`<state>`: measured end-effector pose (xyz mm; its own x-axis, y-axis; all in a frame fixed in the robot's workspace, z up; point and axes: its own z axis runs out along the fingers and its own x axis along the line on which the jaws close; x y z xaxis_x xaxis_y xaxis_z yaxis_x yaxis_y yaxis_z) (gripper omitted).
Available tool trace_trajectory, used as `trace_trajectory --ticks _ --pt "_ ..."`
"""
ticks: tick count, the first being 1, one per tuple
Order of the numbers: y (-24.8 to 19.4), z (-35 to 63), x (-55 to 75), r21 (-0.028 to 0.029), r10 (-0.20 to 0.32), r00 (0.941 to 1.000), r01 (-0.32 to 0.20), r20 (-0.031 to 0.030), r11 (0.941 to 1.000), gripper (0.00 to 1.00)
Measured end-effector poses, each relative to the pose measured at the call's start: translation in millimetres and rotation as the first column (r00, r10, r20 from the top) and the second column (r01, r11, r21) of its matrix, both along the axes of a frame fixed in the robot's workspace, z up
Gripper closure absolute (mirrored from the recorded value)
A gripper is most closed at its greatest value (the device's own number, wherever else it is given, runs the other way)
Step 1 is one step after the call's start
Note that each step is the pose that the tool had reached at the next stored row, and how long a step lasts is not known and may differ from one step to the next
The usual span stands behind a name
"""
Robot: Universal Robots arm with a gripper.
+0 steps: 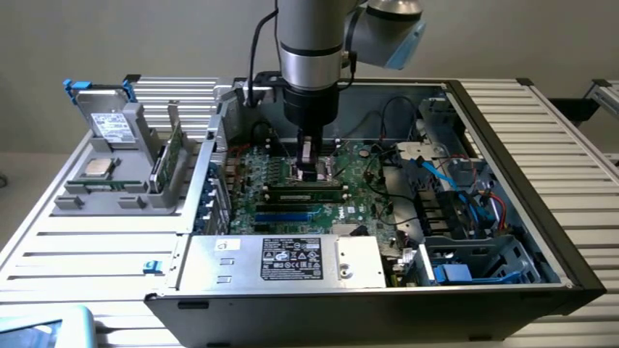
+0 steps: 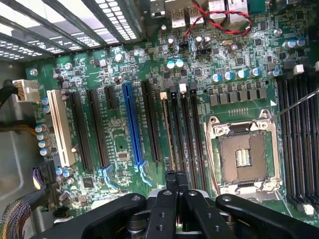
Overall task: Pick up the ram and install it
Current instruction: 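Press down the ram until it locks into place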
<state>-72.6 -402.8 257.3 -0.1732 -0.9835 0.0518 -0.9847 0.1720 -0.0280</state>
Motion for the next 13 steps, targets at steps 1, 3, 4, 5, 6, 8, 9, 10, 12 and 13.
trace_trajectory --ticks 1,3,4,5,6,8,9,10,12,13 --pt "0.0 0.0 0.0 0.0 -0.014 0.9999 0.014 0.0 0.9999 0.89" --pt "0.0 0.0 0.0 0.0 -0.045 0.999 0.045 0.0 0.999 0.89" --pt "0.0 0.0 0.0 0.0 -0.06 0.9982 0.06 0.0 0.9982 0.89" --pt "0.0 0.0 0.0 0.0 -0.076 0.9971 0.076 0.0 0.9971 0.89" --pt "0.0 0.0 0.0 0.0 -0.093 0.9957 0.093 0.0 0.9957 0.89" --pt "0.0 0.0 0.0 0.0 -0.124 0.9923 0.124 0.0 0.9923 0.89" --pt "0.0 0.0 0.0 0.0 -0.14 0.9902 0.14 0.0001 0.9902 0.89" --pt "0.0 0.0 0.0 0.0 -0.156 0.9878 0.156 0.0 0.9878 0.89" --pt "0.0 0.0 0.0 0.0 -0.188 0.9822 0.188 0.0 0.9822 0.89" --pt "0.0 -0.1 0.0 0.0001 -0.204 0.9791 0.204 0.0 0.9791 0.89"
